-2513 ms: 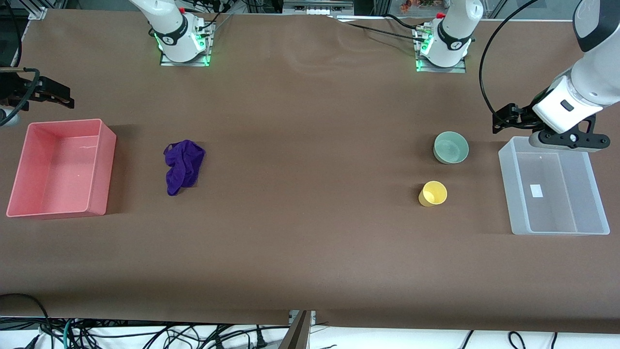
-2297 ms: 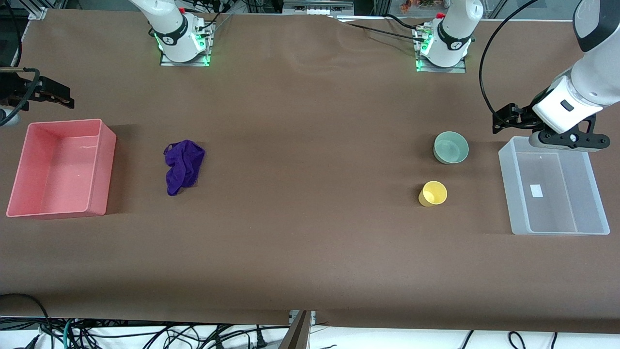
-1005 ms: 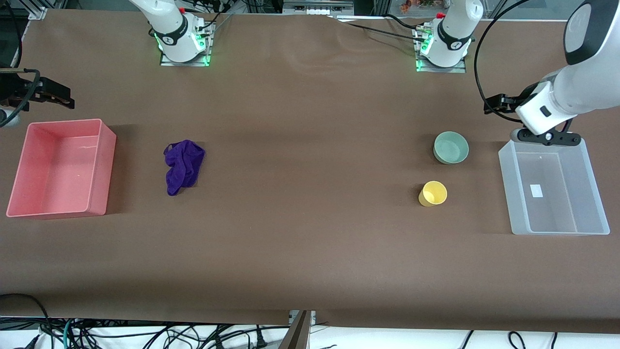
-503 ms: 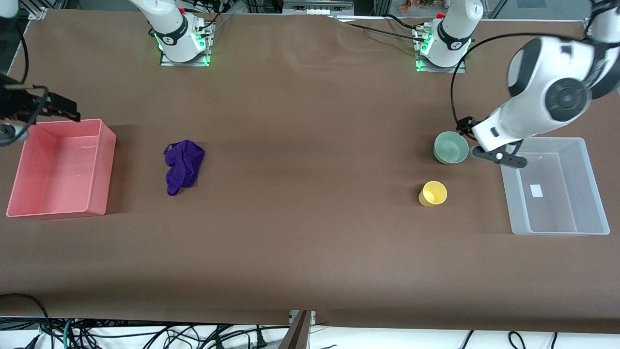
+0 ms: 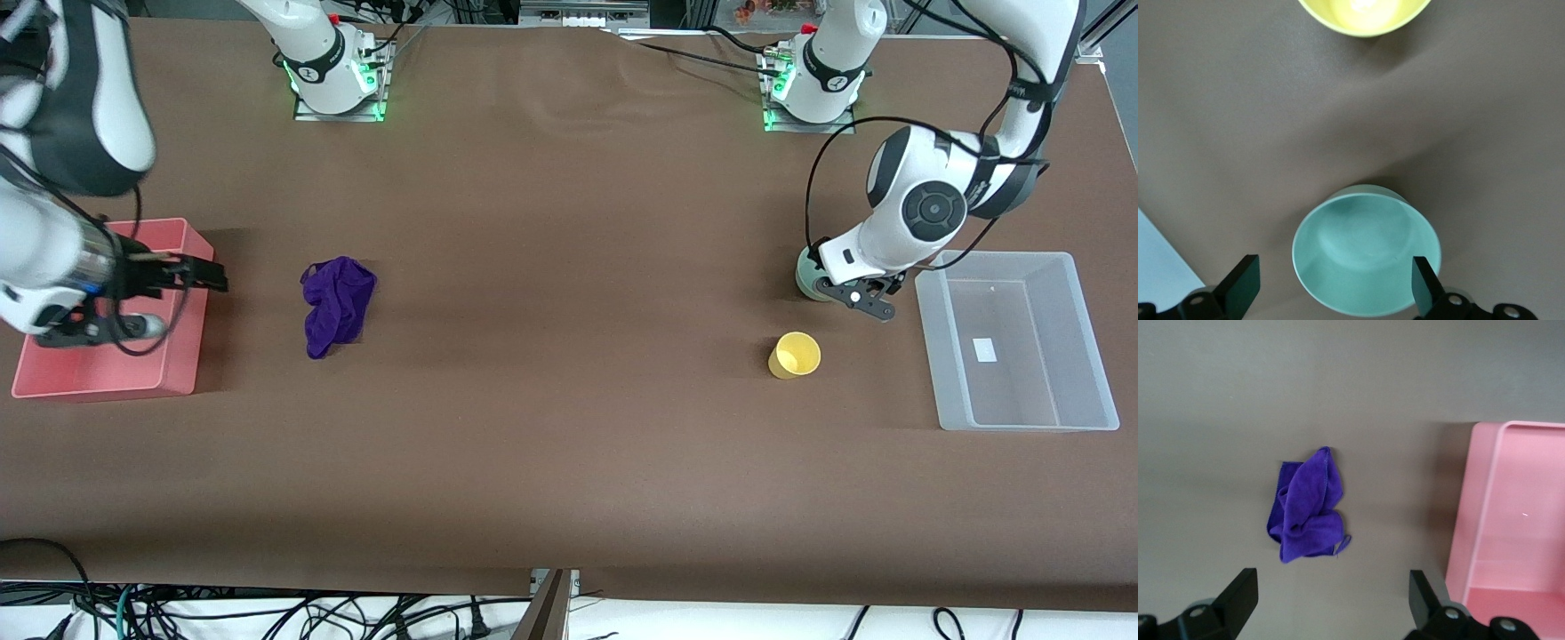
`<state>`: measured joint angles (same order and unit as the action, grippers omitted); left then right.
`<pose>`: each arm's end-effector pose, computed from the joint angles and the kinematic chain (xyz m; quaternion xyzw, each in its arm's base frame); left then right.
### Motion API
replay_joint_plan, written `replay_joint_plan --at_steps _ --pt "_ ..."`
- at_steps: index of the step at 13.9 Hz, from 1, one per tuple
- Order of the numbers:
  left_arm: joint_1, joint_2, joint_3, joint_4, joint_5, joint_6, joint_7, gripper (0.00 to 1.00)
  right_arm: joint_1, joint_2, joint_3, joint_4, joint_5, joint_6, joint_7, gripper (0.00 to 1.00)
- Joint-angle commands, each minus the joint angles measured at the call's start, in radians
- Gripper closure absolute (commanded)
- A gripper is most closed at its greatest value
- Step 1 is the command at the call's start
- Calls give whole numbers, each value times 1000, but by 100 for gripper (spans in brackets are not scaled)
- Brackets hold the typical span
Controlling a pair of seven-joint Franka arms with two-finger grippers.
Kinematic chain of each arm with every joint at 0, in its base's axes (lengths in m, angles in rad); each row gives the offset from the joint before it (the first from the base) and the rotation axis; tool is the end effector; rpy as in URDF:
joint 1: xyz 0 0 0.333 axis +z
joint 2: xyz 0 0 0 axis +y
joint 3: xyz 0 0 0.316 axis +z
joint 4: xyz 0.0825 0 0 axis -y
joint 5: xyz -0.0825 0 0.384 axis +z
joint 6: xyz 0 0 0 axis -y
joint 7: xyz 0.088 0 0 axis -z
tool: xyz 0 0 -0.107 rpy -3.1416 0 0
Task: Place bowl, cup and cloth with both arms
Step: 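Reach the left gripper to the green bowl while the right gripper reaches the cloth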
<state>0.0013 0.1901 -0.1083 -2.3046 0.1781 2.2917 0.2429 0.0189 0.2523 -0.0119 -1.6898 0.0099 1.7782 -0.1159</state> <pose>0.5005 -0.0505 0.2492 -0.9651 0.2368 0.1030 0.0434 0.6159 0.0057 0.4360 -0.9948 -0.0599 0.0815 0.0077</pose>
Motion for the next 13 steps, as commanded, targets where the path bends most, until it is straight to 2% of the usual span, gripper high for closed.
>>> replay_joint_plan --at_steps 1,3,4,6,7,8,9,10,11,13 --pt "52 15 -2 -38 23 75 107 0 -11 -53 15 -201 16 145 1 0" --pt "59 20 -2 -123 26 218 142 0 -30 -77 45 -346 30 299 16 0" --pt "57 35 -2 -157 26 291 147 0 -49 -96 68 -419 68 382 16 0" --pt "59 74 -2 -161 29 334 148 3 -53 -97 78 -481 142 443 33 0" --pt "60 75 -2 -159 73 339 154 16 -51 -94 79 -491 160 445 71 0" --pt "63 74 -2 -156 125 341 154 37 -50 -91 92 -501 162 455 96 0" --pt "74 75 -2 -154 130 341 154 57 -50 -93 110 -523 162 486 113 0" --pt "75 77 -2 -154 132 341 154 82 -50 -93 119 -556 162 532 133 0" --pt "75 77 -2 -154 132 341 153 100 -48 -85 127 -580 162 573 137 0" --pt "75 77 -2 -151 132 341 154 100 -40 -53 132 -608 160 651 136 0"
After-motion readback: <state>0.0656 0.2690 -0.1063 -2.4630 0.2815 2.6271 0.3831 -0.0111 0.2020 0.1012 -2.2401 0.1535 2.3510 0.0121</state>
